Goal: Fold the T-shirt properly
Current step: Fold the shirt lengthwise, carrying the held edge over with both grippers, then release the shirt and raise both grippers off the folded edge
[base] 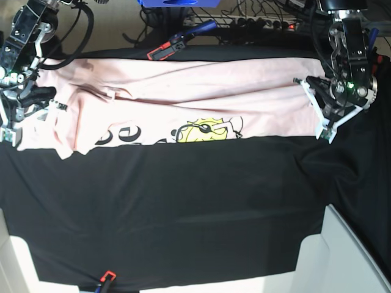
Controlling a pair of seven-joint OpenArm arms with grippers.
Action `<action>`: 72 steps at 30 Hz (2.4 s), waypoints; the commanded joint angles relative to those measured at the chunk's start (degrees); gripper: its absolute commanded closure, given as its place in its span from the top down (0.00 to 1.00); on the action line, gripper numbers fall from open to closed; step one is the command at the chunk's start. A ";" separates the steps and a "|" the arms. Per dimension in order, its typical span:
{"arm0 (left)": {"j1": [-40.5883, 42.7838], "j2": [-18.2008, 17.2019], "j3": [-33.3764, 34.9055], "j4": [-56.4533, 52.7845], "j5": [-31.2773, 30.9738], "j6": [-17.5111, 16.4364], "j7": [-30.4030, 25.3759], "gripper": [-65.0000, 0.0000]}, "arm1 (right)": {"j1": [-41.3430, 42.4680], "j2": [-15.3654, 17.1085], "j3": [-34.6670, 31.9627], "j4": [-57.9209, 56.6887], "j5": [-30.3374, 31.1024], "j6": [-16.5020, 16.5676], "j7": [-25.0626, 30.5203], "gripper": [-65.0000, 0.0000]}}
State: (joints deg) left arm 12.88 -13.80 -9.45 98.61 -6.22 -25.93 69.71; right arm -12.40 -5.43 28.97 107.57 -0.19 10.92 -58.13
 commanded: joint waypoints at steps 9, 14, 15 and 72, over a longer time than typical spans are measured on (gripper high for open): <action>1.40 0.04 0.09 0.95 1.25 -0.04 0.05 0.04 | 0.58 0.38 0.08 0.96 0.05 0.03 1.03 0.38; 2.10 -0.04 0.18 0.95 1.25 -0.04 0.05 0.04 | 1.28 0.29 0.08 0.96 0.05 0.03 0.77 0.38; 2.28 -0.04 0.09 0.95 1.25 -0.04 0.05 0.04 | 1.37 0.29 0.08 0.96 0.05 0.03 0.77 0.38; -2.99 4.53 -12.83 11.15 19.54 -0.13 -0.31 0.01 | 20.18 1.43 -6.60 -17.06 -0.21 5.83 -5.65 0.38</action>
State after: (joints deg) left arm 10.17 -8.64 -22.50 109.10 13.02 -26.33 69.60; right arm 6.33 -4.34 22.37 89.43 -0.40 16.53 -64.79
